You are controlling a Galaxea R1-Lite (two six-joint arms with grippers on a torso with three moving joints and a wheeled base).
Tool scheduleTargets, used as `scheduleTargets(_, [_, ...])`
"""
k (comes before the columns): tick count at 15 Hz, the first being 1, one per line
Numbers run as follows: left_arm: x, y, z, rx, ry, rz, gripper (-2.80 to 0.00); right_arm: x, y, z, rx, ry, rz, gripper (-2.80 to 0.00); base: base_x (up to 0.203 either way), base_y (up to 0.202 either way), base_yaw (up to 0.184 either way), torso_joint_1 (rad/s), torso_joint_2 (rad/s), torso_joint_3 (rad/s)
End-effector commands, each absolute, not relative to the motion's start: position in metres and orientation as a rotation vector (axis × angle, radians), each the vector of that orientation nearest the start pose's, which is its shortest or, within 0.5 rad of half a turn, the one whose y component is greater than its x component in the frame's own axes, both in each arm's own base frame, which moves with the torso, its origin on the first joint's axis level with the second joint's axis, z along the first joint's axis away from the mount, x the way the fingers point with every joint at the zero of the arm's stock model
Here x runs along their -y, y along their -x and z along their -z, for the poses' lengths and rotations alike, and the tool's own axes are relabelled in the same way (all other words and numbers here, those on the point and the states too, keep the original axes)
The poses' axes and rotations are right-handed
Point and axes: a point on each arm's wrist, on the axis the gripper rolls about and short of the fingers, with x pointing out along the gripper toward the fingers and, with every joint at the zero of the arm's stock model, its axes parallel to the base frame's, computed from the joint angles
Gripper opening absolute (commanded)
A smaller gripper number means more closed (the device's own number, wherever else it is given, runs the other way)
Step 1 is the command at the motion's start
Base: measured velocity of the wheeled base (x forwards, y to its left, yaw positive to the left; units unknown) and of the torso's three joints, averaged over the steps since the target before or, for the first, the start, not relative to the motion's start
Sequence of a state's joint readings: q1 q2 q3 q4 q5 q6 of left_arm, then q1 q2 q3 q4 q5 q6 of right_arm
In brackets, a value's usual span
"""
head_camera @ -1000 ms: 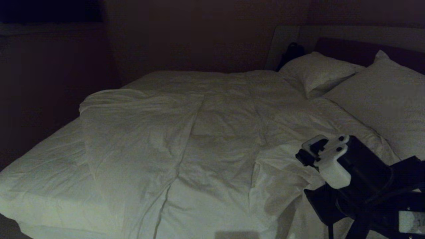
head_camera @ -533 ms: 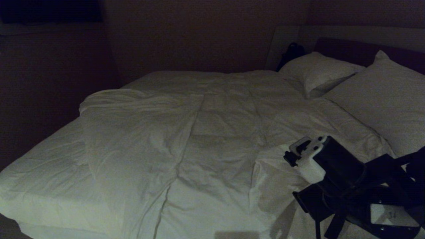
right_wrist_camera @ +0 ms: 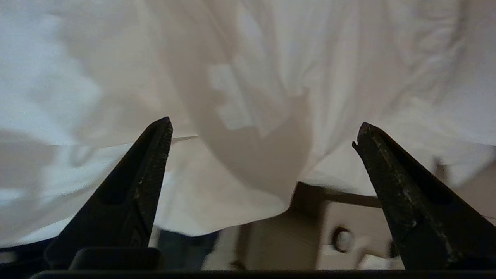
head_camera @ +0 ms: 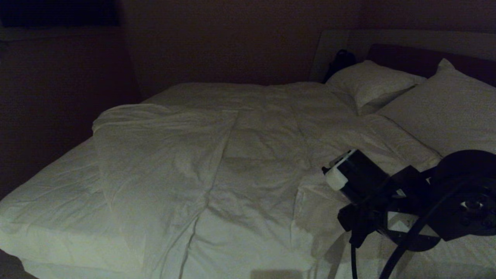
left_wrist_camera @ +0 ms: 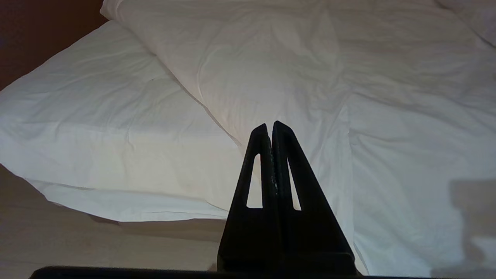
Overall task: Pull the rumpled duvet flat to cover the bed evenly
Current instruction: Flatten the corners of the folded blanket
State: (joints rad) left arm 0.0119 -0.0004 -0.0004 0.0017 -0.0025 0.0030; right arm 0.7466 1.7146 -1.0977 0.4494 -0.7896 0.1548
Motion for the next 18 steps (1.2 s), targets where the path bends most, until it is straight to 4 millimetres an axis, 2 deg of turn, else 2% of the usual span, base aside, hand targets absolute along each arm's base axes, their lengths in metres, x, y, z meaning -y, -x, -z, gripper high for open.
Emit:
scheduleTargets(1, [0.000, 0.023, -0.075, -0.002, -0.003, -0.011, -2.80, -0.177, -0.218, -0.168, -0.742, 0.665, 0.160, 0.00, 0.000, 0.000, 0.000, 0.000, 0.00, 0.000])
scheduleTargets(12, [0.000, 0.023, -0.075, -0.002, -0.003, -0.009, -2.80, -0.166, -0.235, -0.160, -0.770, 0.677, 0.251, 0.00, 0.000, 0.000, 0.000, 0.000, 0.00, 0.000])
scheduleTargets(18, [0.000, 0.023, -0.075, -0.002, -0.003, -0.009, -2.80, -0.161, -0.232, -0.159, -0.780, 0.678, 0.258, 0.00, 0.000, 0.000, 0.000, 0.000, 0.00, 0.000])
